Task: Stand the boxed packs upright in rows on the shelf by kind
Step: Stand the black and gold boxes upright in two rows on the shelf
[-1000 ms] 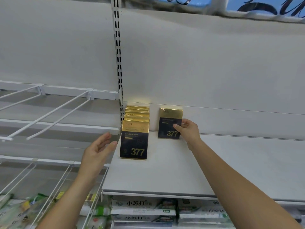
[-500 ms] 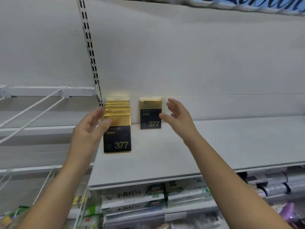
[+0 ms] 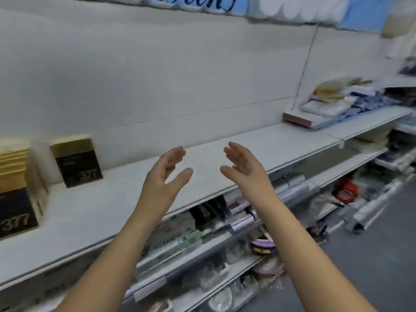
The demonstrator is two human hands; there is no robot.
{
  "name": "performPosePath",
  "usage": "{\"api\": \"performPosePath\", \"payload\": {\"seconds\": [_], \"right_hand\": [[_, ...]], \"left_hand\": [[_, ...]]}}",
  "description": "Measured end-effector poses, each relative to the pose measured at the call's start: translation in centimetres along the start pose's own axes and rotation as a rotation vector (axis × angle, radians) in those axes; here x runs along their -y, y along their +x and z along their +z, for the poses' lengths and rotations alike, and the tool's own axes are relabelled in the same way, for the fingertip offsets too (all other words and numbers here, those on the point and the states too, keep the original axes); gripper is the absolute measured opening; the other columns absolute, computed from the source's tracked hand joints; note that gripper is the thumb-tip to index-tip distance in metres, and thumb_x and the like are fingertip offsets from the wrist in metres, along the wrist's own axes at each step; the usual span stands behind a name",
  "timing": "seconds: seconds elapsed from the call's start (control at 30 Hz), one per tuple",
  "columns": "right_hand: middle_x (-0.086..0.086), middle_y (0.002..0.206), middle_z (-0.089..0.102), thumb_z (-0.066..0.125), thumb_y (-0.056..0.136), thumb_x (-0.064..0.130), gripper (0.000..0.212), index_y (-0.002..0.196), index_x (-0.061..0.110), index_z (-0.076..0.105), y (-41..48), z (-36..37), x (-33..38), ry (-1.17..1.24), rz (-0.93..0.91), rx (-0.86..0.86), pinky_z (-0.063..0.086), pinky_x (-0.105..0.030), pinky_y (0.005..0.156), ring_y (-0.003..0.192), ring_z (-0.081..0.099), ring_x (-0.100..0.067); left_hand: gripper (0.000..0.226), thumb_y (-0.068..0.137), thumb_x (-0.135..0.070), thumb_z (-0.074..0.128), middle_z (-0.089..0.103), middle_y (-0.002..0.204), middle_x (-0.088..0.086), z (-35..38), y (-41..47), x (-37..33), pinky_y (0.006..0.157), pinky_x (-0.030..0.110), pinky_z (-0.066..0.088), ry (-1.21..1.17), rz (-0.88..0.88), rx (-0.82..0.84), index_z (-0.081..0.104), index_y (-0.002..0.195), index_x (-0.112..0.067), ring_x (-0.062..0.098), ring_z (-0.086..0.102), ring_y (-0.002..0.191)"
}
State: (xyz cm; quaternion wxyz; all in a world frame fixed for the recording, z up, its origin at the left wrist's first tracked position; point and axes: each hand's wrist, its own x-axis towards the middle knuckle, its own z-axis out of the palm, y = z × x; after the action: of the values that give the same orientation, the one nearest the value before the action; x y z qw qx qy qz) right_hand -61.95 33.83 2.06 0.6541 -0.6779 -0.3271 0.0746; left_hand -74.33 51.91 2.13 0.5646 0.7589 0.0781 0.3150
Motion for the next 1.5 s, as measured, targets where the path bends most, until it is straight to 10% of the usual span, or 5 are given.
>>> {"api": "performPosePath", "payload": {"seconds": [0.23,0.4,0.6,0.8,1.5], "right_hand": [[0.016,0.146,0.053,0.07,0.096,0.023,0.061,0.147,0.039,0.04,-4.6,-20.8,-0.7,-0.069,0.034,-0.227,0.04,-0.012,0.101,0.136,0.048,0.001],[0.018,0.145,0.054,0.07,0.096,0.024,0.063,0.151,0.032,0.04,-7.1,-31.8,-1.7,-0.112,0.063,-0.354,0.036,-0.026,0.115,0.138,0.046,0.003],[0.015,0.147,0.054,0.07,0.096,0.022,0.061,0.15,0.034,0.042,-5.6,-39.9,-4.9,-0.11,0.086,-0.44,0.034,-0.037,0.122,0.138,0.047,0.0],[0.017,0.144,0.056,0.069,0.096,0.022,0.056,0.143,0.041,0.045,0.6,-47.7,-8.2,-0.131,0.104,-0.461,0.037,-0.038,0.119,0.134,0.05,0.003],[0.024,0.133,0.062,0.071,0.094,0.023,0.048,0.134,0.043,0.052,27.9,-71.4,-17.9,-0.047,0.028,-0.118,0.046,-0.011,0.098,0.122,0.056,0.012]], "left_hand": [[0.048,0.084,-0.043,0.069,0.065,0.133,-0.021,22.1,2.4,-2.6,0.117,0.04,0.042,-0.119,0.033,0.208,0.06,0.132,-0.043,-0.002,0.056,0.129],[0.053,0.088,-0.035,0.068,0.062,0.138,-0.015,34.3,3.8,-3.8,0.104,0.016,0.048,-0.166,0.025,0.357,0.058,0.14,-0.03,-0.008,0.058,0.124],[0.043,0.099,-0.02,0.066,0.063,0.136,-0.018,44.9,7.1,-3.1,0.105,0.018,0.045,-0.184,0.05,0.457,0.057,0.14,-0.03,-0.006,0.058,0.125],[0.043,0.099,-0.013,0.064,0.064,0.137,-0.008,53.2,14.7,-1.4,0.091,0.003,0.046,-0.247,0.039,0.394,0.058,0.142,-0.018,-0.009,0.06,0.118],[0.037,0.1,-0.026,0.063,0.061,0.137,-0.013,71.7,36.4,0.1,0.113,0.036,0.042,-0.011,-0.037,-0.006,0.057,0.136,-0.035,0.014,0.054,0.132]]}}
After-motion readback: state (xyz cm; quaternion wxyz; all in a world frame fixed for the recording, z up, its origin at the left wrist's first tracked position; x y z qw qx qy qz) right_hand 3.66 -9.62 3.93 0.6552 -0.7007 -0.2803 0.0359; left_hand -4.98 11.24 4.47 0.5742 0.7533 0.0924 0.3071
